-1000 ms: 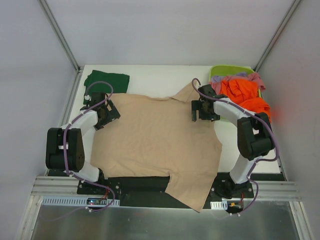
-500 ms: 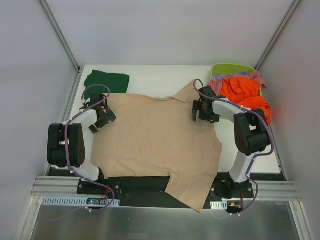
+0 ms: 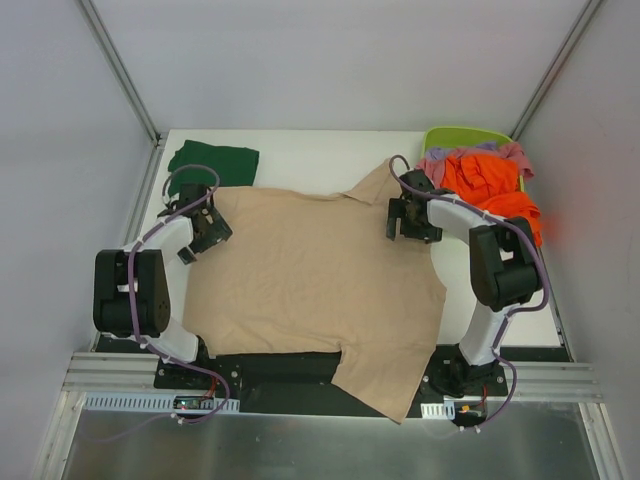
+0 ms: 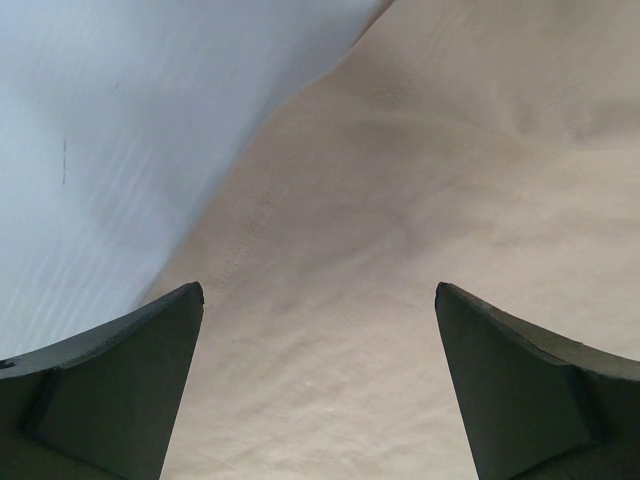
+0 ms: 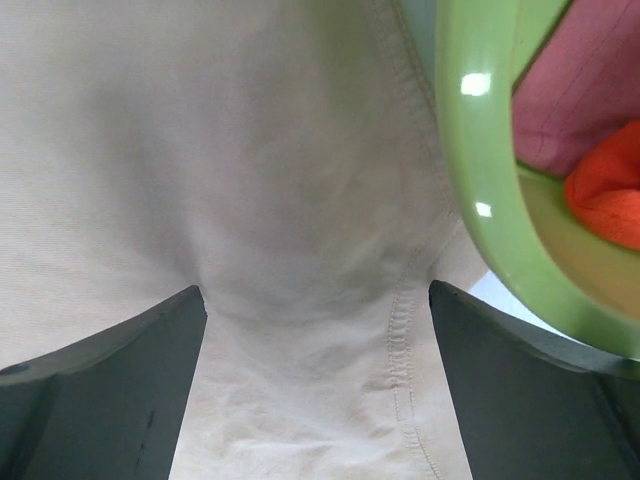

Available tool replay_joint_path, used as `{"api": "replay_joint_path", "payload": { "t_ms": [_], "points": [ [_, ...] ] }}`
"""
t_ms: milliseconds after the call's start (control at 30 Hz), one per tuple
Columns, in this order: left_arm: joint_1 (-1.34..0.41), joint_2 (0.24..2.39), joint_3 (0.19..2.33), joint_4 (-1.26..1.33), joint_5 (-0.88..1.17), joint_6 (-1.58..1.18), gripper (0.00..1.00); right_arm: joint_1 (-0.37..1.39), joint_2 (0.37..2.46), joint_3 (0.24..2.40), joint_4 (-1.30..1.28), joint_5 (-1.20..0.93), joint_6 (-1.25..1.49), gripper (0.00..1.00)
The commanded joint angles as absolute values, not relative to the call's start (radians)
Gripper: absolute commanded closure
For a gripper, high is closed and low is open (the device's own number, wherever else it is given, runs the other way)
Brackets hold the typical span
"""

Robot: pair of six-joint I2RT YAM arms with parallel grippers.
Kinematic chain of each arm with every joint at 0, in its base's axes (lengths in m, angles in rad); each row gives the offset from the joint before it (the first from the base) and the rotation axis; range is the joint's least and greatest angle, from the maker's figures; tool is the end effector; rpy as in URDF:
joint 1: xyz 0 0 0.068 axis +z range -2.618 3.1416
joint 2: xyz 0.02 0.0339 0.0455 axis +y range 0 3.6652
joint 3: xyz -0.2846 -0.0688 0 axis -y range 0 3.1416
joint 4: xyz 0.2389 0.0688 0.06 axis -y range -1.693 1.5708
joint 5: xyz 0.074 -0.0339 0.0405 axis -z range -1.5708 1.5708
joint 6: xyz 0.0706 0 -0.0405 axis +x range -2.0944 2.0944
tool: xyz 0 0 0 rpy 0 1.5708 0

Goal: Fold and stack the t-shirts
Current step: Flatten out the tshirt, then grap the side of the flattened tshirt furthest away from the robot with both arms

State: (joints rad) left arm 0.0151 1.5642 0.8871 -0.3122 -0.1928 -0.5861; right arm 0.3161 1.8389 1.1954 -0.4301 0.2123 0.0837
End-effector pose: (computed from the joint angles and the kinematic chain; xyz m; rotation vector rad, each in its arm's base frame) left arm 0.3204 0.0184 0.1754 -0.8195 2.3964 0.0215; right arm 0.3760 0.1073 0.1669 -0.2325 2.6010 -0.1410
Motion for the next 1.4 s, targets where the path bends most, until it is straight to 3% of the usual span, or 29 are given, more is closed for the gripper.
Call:
{"api": "replay_joint_path", "payload": {
  "t_ms": [0,133,367,533,800,967,1133,1367],
  "points": [
    [0.02,1.448,0.982,-0.33,-0.169,-0.563,0.01,0.347,1.763,1.314,-0.452,0.215,0.011,0.04],
    [0.021,1.437,1.077,-0.336,-0.207,-0.532,0.01,0.37,1.763,1.429,-0.471,0.199,0.008,0.04],
    [0.04,1.609,1.343,-0.399,-0.256,-0.491,0.02,0.371,1.899,1.644,-0.443,0.236,0.018,0.04],
    [0.049,1.8,1.531,-0.428,-0.213,-0.46,0.2,0.367,2.049,1.831,-0.4,0.279,-0.02,0.04],
    [0.049,2.092,1.868,-0.55,-0.259,-0.388,0.25,0.327,2.255,2.074,-0.388,0.282,-0.057,0.04],
    [0.048,2.166,1.911,-0.569,-0.311,-0.374,0.28,0.302,2.327,2.121,-0.333,0.195,-0.054,0.04],
    [0.049,2.201,1.931,-0.586,-0.223,-0.391,0.36,0.296,2.37,2.144,-0.288,0.186,-0.045,0.04],
    [0.049,2.247,1.97,-0.624,-0.207,-0.394,0.39,0.284,2.379,2.126,-0.267,0.169,-0.038,0.04]
  ]
}}
